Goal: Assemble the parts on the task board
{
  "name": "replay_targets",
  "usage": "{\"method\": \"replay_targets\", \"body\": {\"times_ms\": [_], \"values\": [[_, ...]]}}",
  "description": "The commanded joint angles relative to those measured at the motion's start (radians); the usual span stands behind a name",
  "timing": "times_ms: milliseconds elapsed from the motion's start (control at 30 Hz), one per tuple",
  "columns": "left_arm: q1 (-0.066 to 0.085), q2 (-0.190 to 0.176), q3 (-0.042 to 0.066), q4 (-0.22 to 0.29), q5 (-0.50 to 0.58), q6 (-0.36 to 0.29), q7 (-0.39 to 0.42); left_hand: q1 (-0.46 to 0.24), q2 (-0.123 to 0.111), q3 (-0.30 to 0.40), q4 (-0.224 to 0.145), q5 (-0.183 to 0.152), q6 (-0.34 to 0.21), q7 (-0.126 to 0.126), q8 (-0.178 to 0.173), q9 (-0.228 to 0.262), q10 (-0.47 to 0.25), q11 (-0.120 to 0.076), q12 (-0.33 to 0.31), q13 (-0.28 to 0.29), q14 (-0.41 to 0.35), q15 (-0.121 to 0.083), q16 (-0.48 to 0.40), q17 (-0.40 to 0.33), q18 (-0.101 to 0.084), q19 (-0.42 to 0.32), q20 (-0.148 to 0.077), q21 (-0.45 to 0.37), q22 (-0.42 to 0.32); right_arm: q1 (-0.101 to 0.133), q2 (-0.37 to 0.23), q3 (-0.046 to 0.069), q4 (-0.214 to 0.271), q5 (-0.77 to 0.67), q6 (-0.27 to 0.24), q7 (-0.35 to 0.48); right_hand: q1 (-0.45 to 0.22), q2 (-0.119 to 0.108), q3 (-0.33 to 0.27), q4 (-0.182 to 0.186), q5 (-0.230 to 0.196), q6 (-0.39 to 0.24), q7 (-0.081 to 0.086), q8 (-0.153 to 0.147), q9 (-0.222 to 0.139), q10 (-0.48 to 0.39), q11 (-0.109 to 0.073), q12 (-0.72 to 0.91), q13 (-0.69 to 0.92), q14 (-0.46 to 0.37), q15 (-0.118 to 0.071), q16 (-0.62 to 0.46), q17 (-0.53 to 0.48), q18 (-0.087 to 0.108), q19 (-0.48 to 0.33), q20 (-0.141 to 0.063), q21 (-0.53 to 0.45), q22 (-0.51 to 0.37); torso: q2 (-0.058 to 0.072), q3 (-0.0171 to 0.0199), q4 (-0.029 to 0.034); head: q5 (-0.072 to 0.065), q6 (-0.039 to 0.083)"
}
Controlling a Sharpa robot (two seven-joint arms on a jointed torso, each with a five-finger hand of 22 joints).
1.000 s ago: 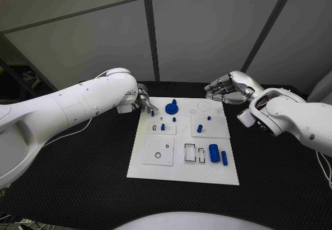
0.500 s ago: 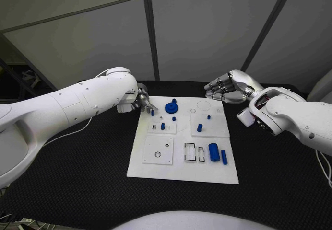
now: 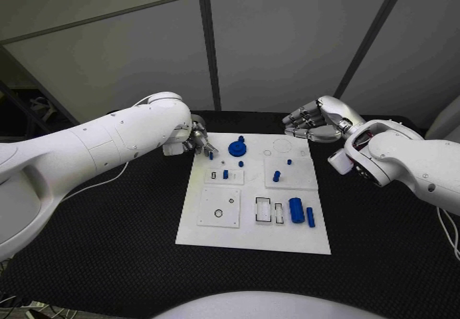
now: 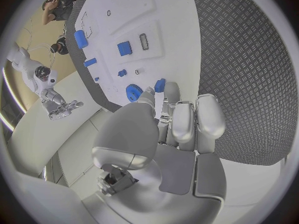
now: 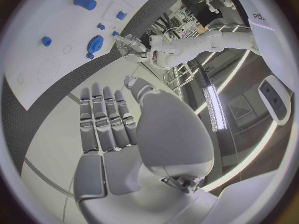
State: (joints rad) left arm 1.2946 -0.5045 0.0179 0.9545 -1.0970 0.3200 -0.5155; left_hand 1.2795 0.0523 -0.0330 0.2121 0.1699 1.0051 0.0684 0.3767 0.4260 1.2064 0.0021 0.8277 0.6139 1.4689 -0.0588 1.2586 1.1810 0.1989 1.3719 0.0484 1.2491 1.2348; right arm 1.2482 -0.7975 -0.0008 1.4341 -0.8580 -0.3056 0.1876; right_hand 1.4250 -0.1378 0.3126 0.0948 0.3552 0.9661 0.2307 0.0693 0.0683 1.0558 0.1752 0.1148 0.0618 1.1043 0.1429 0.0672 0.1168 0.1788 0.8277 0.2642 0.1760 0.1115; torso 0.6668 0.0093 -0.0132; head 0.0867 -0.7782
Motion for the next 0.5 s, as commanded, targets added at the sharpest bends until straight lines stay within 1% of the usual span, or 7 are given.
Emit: {"method": "replay_targets", "body": {"times_ms": [33,233,333,433,500], "values": [[0.001,0.002,0.0,-0.001,-0.001,0.011,0.004,0.019,0.009,0.009,-0.012,-0.007,0.005,-0.001,0.003,-0.002,0.001,-0.009,0.001,-0.003,0.012,-0.008,0.001,0.001,-0.11,0.008,-0.003,0.002,0.002,0.002,0.001,0.001,0.001,-0.001,0.005,0.008,-0.01,0.003,-0.006,0.0,0.003,-0.003,0.004,-0.003,-0.001,-0.003,0.001,-0.004,0.0,-0.01,-0.001,-0.003,-0.001,0.005,0.002,0.002,-0.007,-0.001,0.0,0.0003,0.0001,0.0,-0.001],[0.001,0.003,0.0,-0.002,0.007,0.013,0.006,0.066,0.032,0.05,-0.045,-0.018,0.005,-0.005,0.001,-0.008,0.0,-0.013,-0.004,-0.013,0.013,-0.011,0.002,0.003,-0.111,0.01,-0.005,0.004,0.007,0.002,0.002,0.001,0.001,-0.001,0.006,0.008,-0.01,0.003,-0.006,0.0,0.003,-0.003,0.004,-0.003,-0.001,-0.003,0.001,-0.004,0.0,-0.01,-0.001,-0.003,-0.001,0.005,0.002,0.002,-0.007,-0.001,0.0,0.0001,-0.0003,0.001,-0.002],[0.001,0.003,0.0,-0.002,0.012,0.015,0.007,0.089,0.041,0.081,-0.065,-0.02,0.005,-0.007,-0.001,-0.011,0.001,-0.015,-0.008,-0.019,0.015,-0.012,0.004,0.005,-0.111,0.012,-0.007,0.006,0.012,0.002,0.002,0.001,0.001,-0.001,0.007,0.008,-0.01,0.003,-0.006,0.0,0.003,-0.003,0.004,-0.003,-0.001,-0.003,0.001,-0.004,0.0,-0.01,-0.001,-0.003,-0.001,0.005,0.002,0.002,-0.007,-0.001,0.0,0.0,0.0008,0.0,-0.002],[0.0,0.002,0.0,-0.001,0.016,0.015,0.01,0.111,0.044,0.13,-0.09,-0.019,0.003,-0.007,-0.004,-0.016,0.0,-0.015,-0.016,-0.028,0.015,-0.013,0.005,0.005,-0.112,0.013,-0.009,0.006,0.014,0.002,0.003,0.001,0.0,-0.001,0.007,0.008,-0.01,0.003,-0.006,0.0,0.003,-0.003,0.004,-0.003,-0.001,-0.003,0.001,-0.004,0.0,-0.01,-0.001,-0.003,-0.001,0.005,0.002,0.002,-0.007,-0.001,0.0,0.0001,0.0004,0.001,-0.002],[0.0,0.0,0.0,0.0,0.019,0.014,0.012,0.123,0.039,0.186,-0.112,-0.017,-0.001,-0.003,-0.007,-0.02,-0.001,-0.013,-0.023,-0.037,0.015,-0.013,0.005,0.005,-0.112,0.013,-0.009,0.006,0.016,0.002,0.003,0.001,0.0,-0.001,0.008,0.008,-0.01,0.003,-0.006,0.0,0.003,-0.003,0.004,-0.003,-0.001,-0.003,0.001,-0.004,0.0,-0.01,-0.001,-0.003,-0.001,0.005,0.002,0.002,-0.007,-0.001,0.0,0.0002,0.0007,0.001,-0.002]]}}
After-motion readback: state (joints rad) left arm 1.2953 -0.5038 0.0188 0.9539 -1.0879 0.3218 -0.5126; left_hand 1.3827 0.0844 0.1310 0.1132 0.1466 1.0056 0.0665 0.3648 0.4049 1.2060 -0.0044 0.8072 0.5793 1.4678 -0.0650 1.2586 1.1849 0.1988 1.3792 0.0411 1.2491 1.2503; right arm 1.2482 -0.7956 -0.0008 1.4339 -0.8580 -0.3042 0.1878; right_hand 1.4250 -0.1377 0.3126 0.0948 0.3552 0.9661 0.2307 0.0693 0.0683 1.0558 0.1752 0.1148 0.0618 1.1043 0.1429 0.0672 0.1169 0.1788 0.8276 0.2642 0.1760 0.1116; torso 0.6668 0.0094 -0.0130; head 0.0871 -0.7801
